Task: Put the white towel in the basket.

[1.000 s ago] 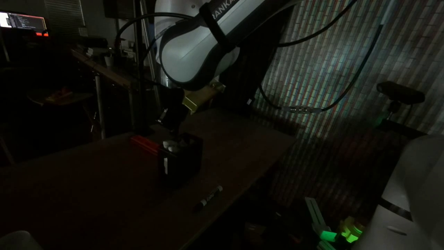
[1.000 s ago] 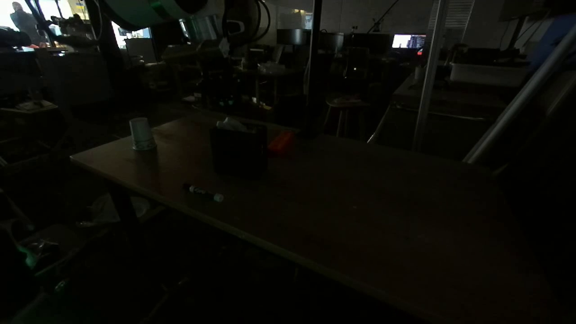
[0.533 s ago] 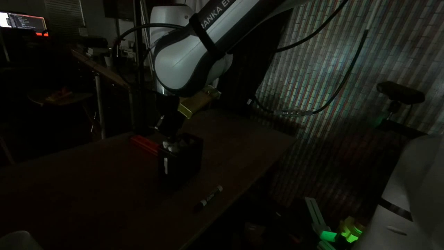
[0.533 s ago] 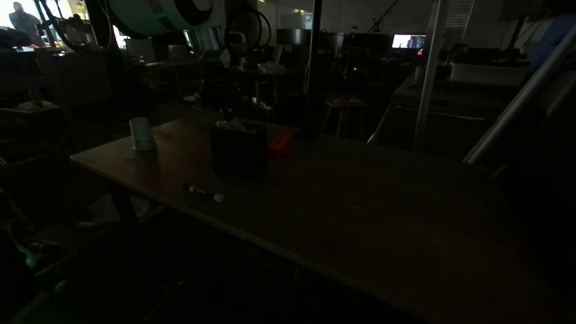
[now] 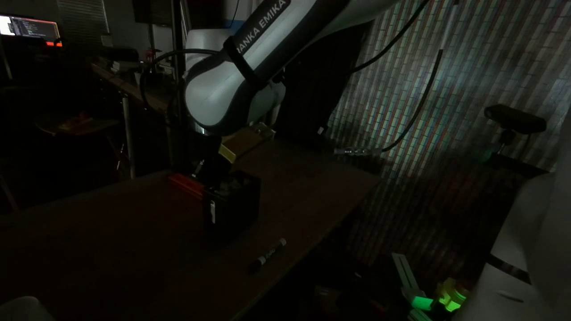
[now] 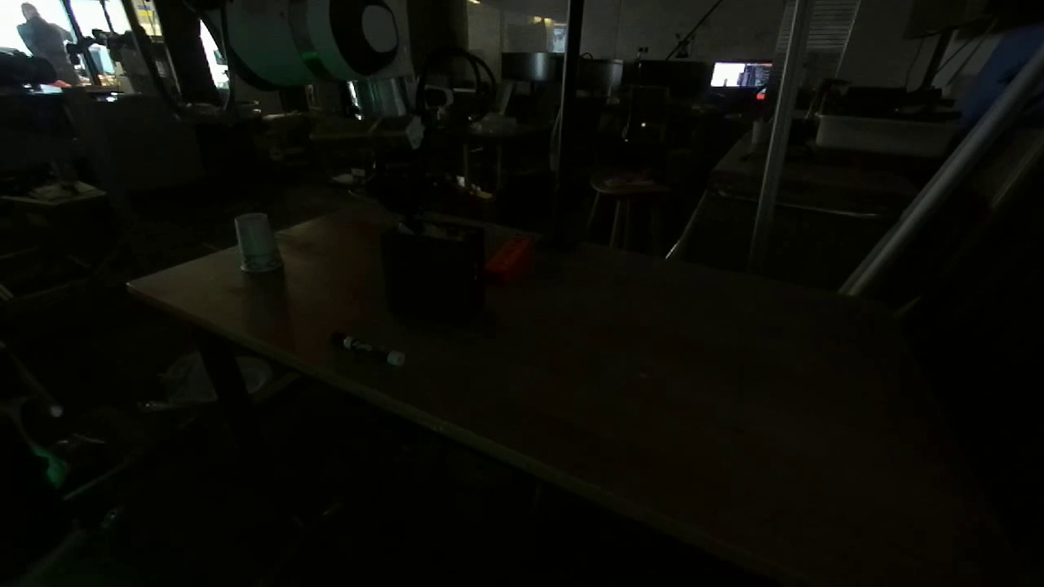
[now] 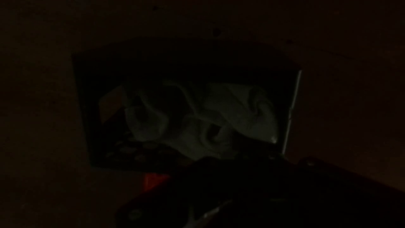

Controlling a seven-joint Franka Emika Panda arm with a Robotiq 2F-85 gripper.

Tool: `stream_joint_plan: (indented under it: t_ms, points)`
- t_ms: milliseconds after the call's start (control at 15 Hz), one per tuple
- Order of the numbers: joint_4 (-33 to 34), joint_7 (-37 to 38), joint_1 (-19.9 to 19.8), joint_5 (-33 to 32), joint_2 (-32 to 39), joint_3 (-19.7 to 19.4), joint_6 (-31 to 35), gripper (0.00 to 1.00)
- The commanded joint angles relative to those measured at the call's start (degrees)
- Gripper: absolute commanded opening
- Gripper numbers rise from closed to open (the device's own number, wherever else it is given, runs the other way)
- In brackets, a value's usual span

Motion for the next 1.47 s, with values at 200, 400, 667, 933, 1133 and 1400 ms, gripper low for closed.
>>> stream_joint_plan:
  t_ms: [200,400,667,933,1133,1400]
  points:
    - [4.6,-4.3,-1.2,6.2,5.7,0.0,-0.2,0.0]
    - [5.5,-6.3,-2.2,9.1,5.8,0.0,-0.4,0.0]
    - [6.0,-8.6,-3.2,11.8,5.5,-0.1,-0.5,0.0]
    - [6.0,-9.3,-3.8,11.4,4.4,-0.6,-1.0,0.0]
    - [6.1,-9.0,-3.9,10.6,4.2,-1.1,-1.2,0.0]
    - [6.1,-8.6,-3.9,9.8,4.4,-1.7,-1.5,0.0]
